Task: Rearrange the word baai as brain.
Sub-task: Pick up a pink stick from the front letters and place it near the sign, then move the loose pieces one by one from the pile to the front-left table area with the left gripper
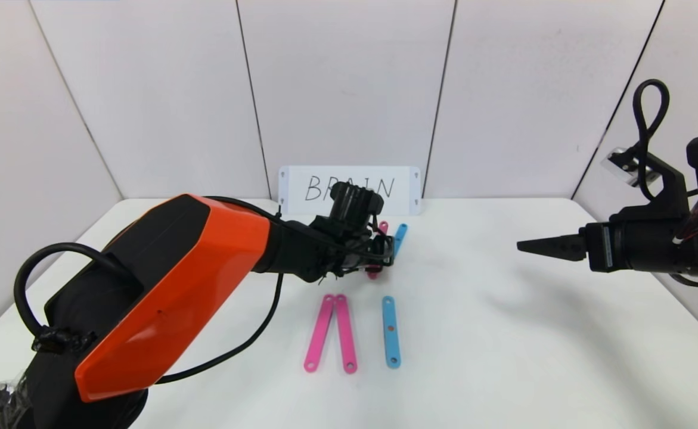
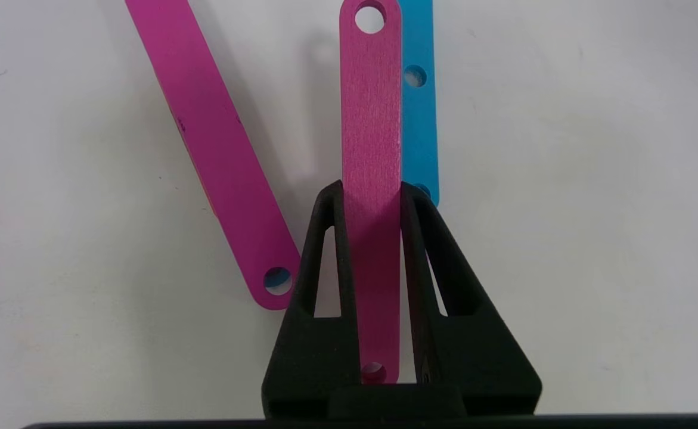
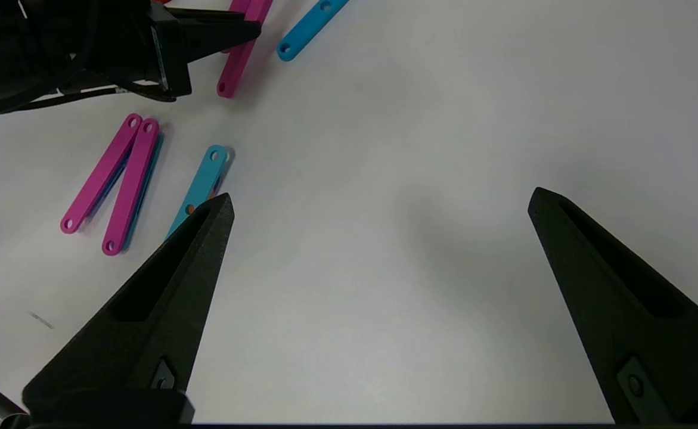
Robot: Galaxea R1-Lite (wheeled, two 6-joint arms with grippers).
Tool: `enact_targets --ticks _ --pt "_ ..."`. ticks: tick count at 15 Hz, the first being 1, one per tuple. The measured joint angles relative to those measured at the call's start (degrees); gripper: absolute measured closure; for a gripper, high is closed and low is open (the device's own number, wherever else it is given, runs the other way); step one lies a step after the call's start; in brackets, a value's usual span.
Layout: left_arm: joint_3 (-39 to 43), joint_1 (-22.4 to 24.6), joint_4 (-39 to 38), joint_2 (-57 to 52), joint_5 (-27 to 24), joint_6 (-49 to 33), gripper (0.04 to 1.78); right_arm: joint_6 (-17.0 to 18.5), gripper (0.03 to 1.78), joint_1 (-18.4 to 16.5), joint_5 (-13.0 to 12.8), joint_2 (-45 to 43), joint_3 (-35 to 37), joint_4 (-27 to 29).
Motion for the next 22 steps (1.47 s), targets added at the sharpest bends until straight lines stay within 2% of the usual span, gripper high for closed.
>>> enact_targets --ticks 5,7,9,13,16,18,22 --pt "-1.8 0.1 0.3 1.5 1.3 0.0 1.54 0.0 0.08 0.0 0.0 0.0 0.0 0.0" --pt "-2.0 0.1 0.2 1.9 1.4 0.1 1.45 0.0 0.08 0.0 0.0 0.0 0.0 0.0" --pt "-2.3 0.0 0.1 2.2 1.4 0.1 1.27 0.0 0.08 0.0 0.0 0.0 0.0 0.0" --pt "-2.5 0.0 0.0 2.4 1.4 0.0 0.59 0.0 0.08 0.0 0.0 0.0 0.0 0.0" --pt "-2.8 0.0 0.0 2.4 1.3 -0.2 0.23 0.0 0.08 0.0 0.0 0.0 0.0 0.0" --pt "-2.9 0.0 0.0 2.1 1.3 -0.4 0.11 0.0 0.08 0.0 0.0 0.0 0.0 0.0" --pt "-2.9 -0.1 0.1 0.9 1.2 -0.6 0.08 0.0 0.08 0.0 0.0 0.0 0.0 0.0"
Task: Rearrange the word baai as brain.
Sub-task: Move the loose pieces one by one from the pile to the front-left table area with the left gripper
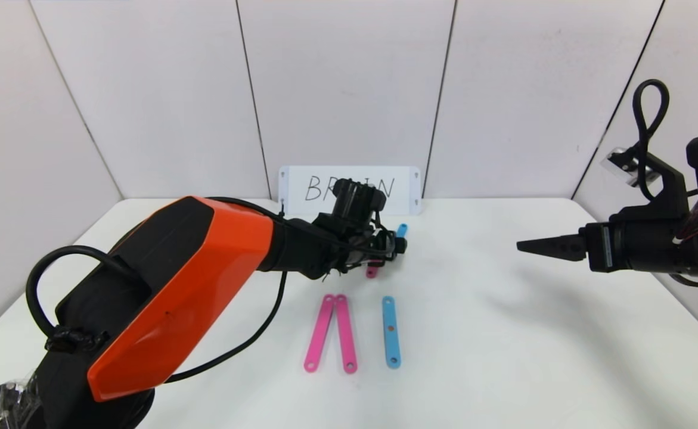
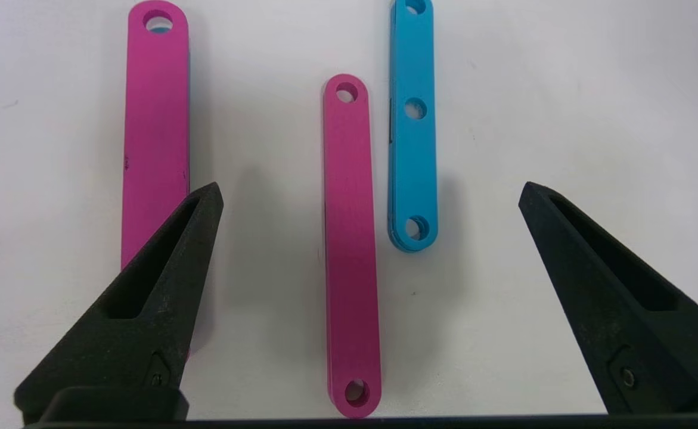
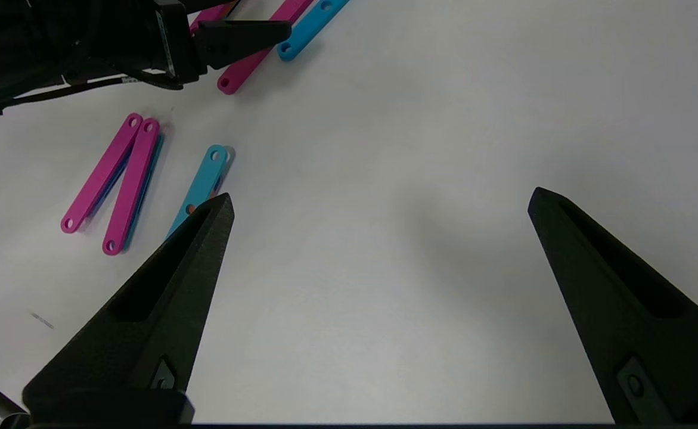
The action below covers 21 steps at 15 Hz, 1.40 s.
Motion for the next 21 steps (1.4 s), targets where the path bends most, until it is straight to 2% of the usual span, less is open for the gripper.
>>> enact_targets --ticks 5,10,21 --pt "0.8 0.1 0.9 -3.4 0.1 0.0 0.08 0.0 0.08 -0.1 0.0 0.0 0.0 0.0" --pt "2.1 2.7 6.9 -8.8 2.5 1.4 0.08 -0.3 0.08 -0.1 -0.1 0.1 0.0 0.0" --pt "6.4 24.6 21.2 -18.0 2.9 9.0 0.08 -0.3 0.08 0.0 -0.2 0.2 0.1 0.0"
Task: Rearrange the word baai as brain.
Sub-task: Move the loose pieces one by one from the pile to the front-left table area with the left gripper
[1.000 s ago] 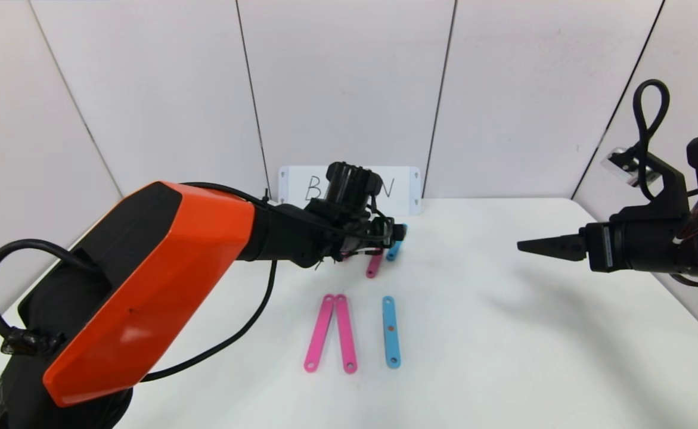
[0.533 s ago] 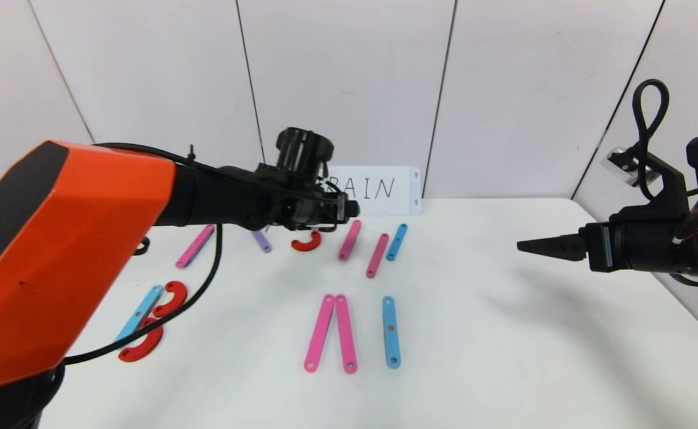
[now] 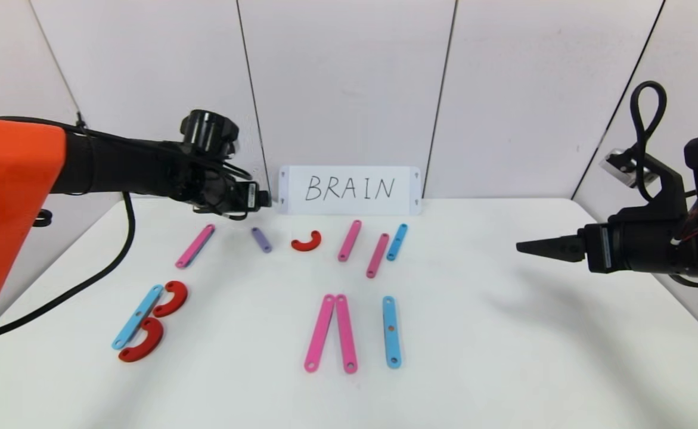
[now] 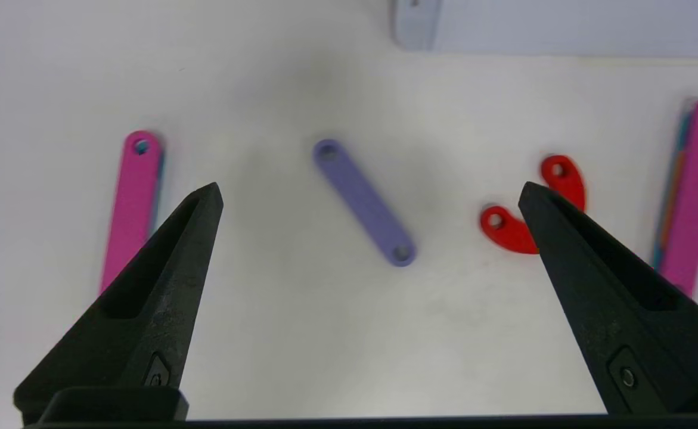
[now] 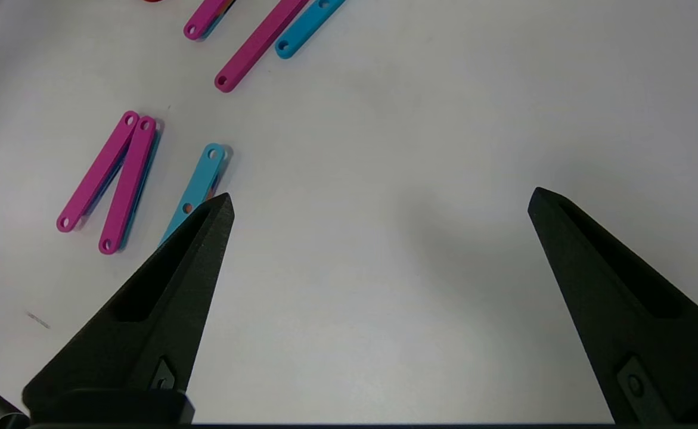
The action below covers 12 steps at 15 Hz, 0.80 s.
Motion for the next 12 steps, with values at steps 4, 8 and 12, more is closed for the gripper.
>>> enact_targets --ticks 4,8,12 --pt "0.6 7.3 4.2 0.0 0.0 6.0 0.08 0.0 0.08 0.0 0.0 0.2 0.1 0.0" --pt "0.6 11.2 5.0 2.2 -0.1 8.1 0.08 -0.1 0.08 0.0 0.1 0.3 0.3 0.0" --pt "0.1 12.8 4.6 5.8 -0.3 8.2 0.08 -0.1 0.08 0.0 0.1 0.4 0.4 0.0"
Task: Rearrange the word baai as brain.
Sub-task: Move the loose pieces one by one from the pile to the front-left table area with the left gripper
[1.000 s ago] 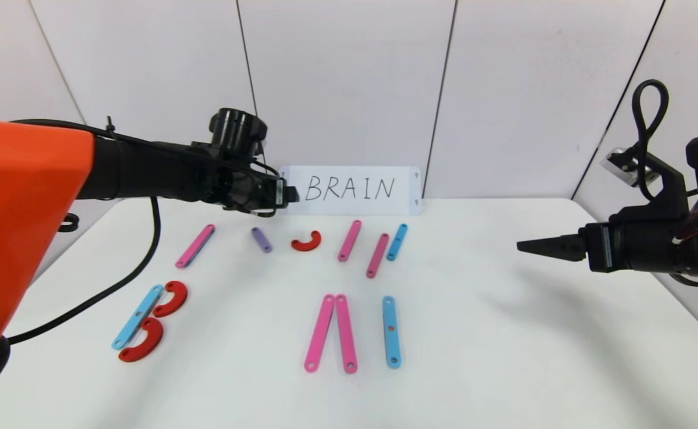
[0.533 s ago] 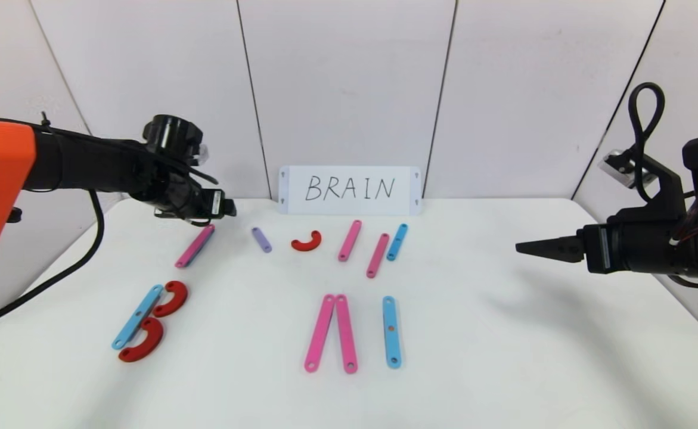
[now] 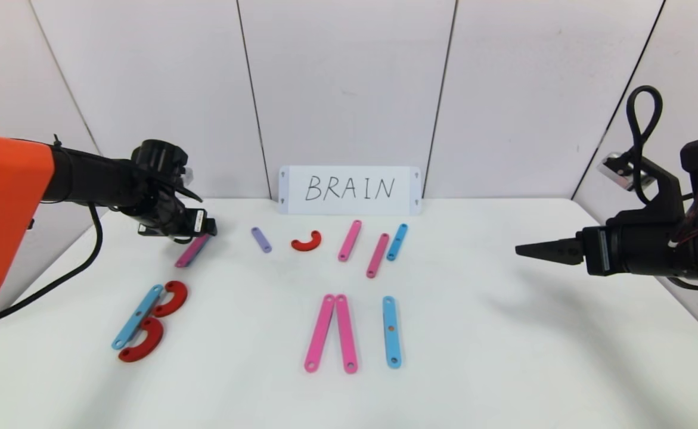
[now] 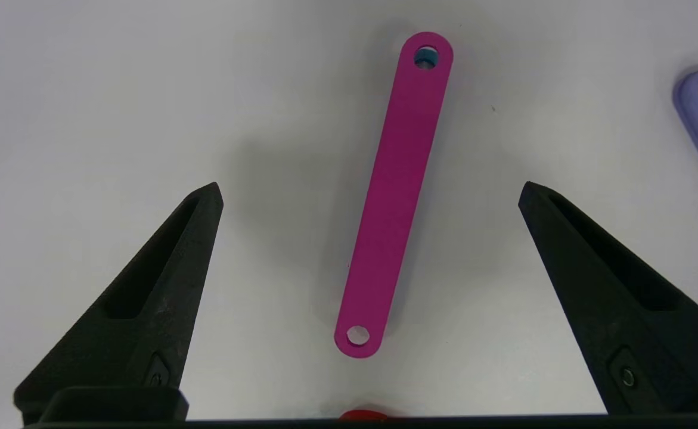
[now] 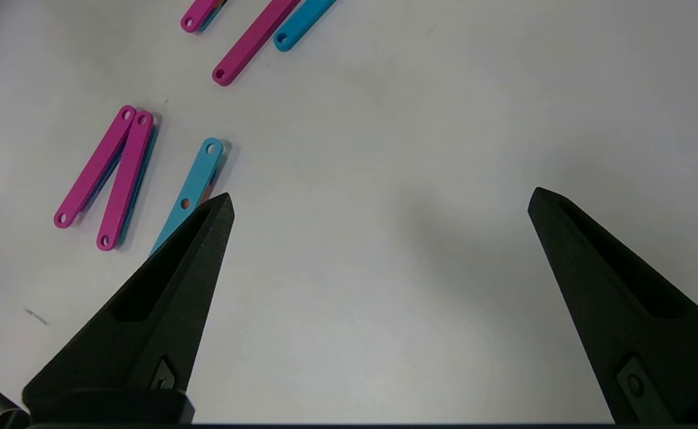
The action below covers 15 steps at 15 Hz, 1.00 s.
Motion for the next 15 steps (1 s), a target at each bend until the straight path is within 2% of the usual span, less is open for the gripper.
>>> enact_targets --ticks 4,6,8,13,15 --pt "-0.3 0.5 -0.5 2.8 -0.2 -0.4 0.11 -0.1 0.08 0.0 0.0 0.1 0.1 0.0" --pt "-0.5 0.5 -0.5 3.4 -0.3 -0.5 0.23 -0.1 0.08 0.0 0.0 0.2 0.1 0.0" --pt "-0.5 0.5 -0.5 3.6 -0.5 -0.5 0.45 -0.2 0.08 0.0 0.0 0.3 0.1 0.0" --pt "-0.1 0.4 -0.4 3.6 -0.5 -0.6 1.32 -0.2 0.08 0.1 -0.1 0.3 0.1 0.0" --pt "0.0 0.4 -0.3 3.6 -0.6 -0.6 1.51 -0.2 0.08 0.1 -0.1 0.3 0.1 0.0"
